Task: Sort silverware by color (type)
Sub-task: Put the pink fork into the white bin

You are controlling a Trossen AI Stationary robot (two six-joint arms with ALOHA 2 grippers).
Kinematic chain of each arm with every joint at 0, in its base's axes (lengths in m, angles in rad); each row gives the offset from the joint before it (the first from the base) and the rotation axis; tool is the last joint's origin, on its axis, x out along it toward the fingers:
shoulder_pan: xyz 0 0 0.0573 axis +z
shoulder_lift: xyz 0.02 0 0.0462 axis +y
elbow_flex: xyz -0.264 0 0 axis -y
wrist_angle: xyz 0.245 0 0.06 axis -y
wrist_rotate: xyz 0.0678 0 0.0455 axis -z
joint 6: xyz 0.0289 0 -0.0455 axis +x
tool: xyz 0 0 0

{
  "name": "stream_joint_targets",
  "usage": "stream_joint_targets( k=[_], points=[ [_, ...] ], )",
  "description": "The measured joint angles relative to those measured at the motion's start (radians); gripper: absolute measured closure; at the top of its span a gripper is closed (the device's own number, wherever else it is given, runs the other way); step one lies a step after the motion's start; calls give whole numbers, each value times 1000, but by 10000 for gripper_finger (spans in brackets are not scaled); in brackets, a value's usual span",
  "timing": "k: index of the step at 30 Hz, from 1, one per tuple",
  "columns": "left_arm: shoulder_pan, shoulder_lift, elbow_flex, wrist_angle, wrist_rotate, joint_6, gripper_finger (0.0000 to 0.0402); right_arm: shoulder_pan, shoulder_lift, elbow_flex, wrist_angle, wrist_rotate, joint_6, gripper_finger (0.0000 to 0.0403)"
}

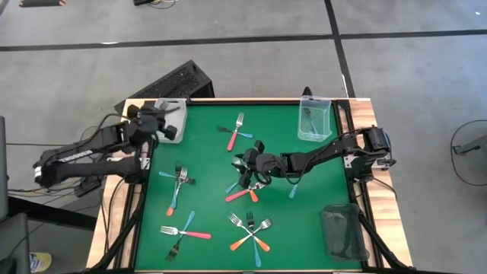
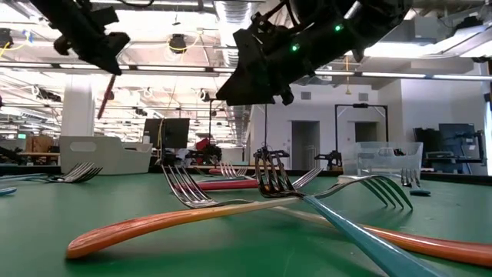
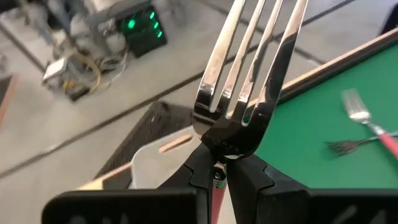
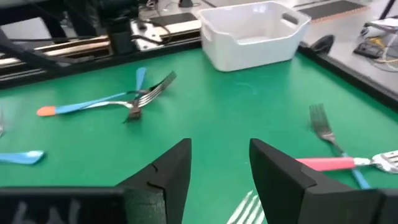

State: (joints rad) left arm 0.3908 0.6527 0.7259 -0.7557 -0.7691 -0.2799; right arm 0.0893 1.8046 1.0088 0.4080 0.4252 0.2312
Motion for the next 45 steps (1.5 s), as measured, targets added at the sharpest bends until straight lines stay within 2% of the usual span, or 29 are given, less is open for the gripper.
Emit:
stream_joint_targets(
  k=[4, 11, 14, 25, 30, 34, 40, 45],
  points=[
    [126, 33, -14, -30, 102, -31, 385, -12, 0, 0, 10, -4, -4, 219],
    [306, 145, -40, -53, 193, -78, 375, -31, 0, 0, 8, -23, -30, 219],
    [352, 188, -40, -49, 232, -87, 353, -34, 0, 0, 7, -45, -22, 219],
    [421, 308, -40, -42, 241, -86, 246, 4, 0, 0, -71, -59, 57, 219],
    [393, 296, -40, -37, 258, -57, 218, 30, -4, 0, -127, -57, 84, 219],
    [317, 250, -44, 9, 306, -26, 215, 50, -53, 2, -244, 4, 159, 219],
    [128, 173, -141, 293, 412, 30, 214, 104, -130, 0, -444, 123, 290, 220],
    [-27, 138, -261, 556, 461, 58, 214, 159, -175, 1, -547, 150, 388, 220]
  ],
)
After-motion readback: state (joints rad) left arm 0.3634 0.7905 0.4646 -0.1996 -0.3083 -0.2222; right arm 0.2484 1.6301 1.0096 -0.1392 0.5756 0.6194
